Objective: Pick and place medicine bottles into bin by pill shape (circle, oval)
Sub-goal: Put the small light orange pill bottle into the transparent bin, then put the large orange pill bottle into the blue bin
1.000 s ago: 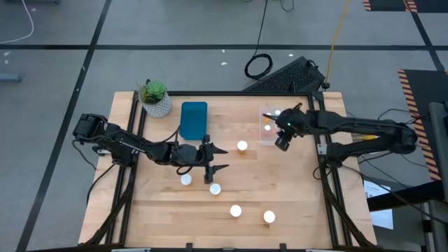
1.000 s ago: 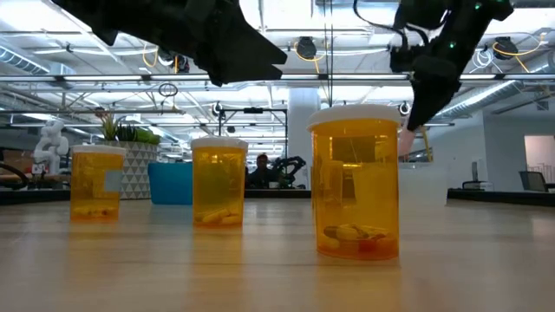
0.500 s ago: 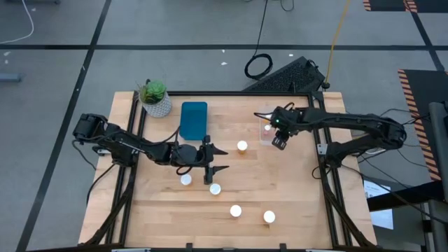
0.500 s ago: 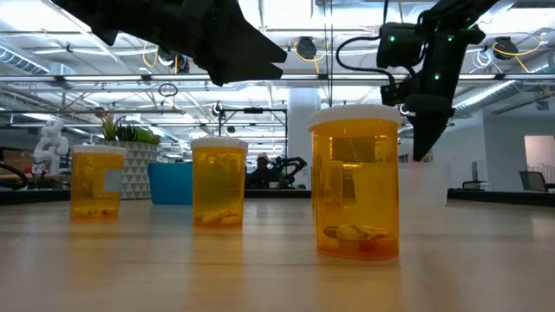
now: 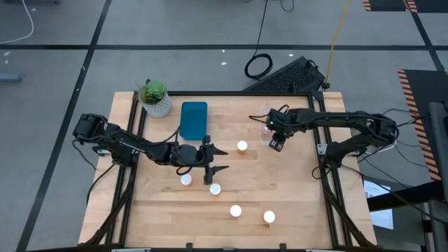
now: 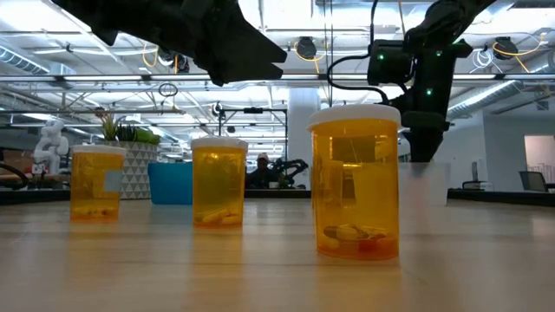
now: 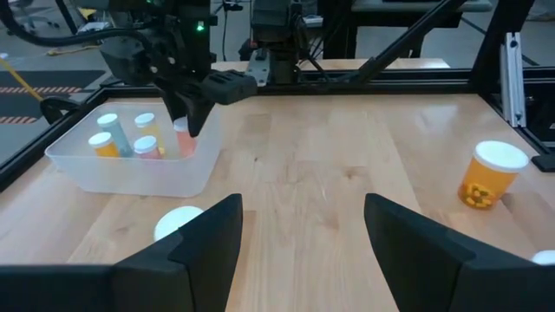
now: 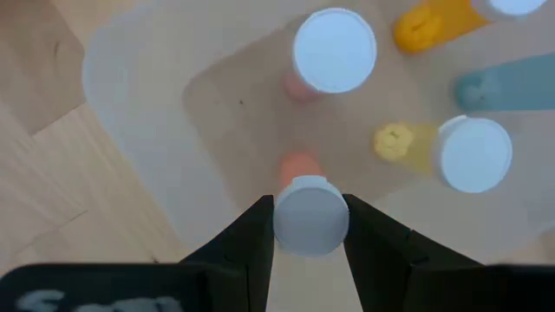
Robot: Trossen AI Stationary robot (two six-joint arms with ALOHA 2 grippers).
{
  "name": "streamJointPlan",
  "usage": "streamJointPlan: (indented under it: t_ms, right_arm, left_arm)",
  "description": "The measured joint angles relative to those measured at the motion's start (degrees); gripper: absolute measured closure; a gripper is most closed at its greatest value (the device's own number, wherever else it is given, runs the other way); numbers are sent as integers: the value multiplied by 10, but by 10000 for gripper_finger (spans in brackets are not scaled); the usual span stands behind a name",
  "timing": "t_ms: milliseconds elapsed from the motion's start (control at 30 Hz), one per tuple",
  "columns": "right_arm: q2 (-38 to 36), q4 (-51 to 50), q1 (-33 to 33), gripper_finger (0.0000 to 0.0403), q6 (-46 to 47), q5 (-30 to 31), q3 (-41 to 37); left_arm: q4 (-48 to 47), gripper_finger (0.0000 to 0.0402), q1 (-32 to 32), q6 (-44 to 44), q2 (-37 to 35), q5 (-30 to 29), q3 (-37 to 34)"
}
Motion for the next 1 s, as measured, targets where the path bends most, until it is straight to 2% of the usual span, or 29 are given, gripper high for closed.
streamJointPlan:
  t_ms: [167,533,867,1000]
  right_arm:
    - [2,11,0,279,1,0,0]
    - [-12,10,0,227,1,1,-1]
    - [-101,-19,7,222,47,2,-1]
    - [-153,-16,44,222,88,21,-2]
  left_arm:
    - [0,158,0,0,0,3,0]
    - [-1,158,0,-2,0,3,0]
    - [-32,158,-1,-2,0,3,0]
    - [-105,158,-5,-7,-24,3,4]
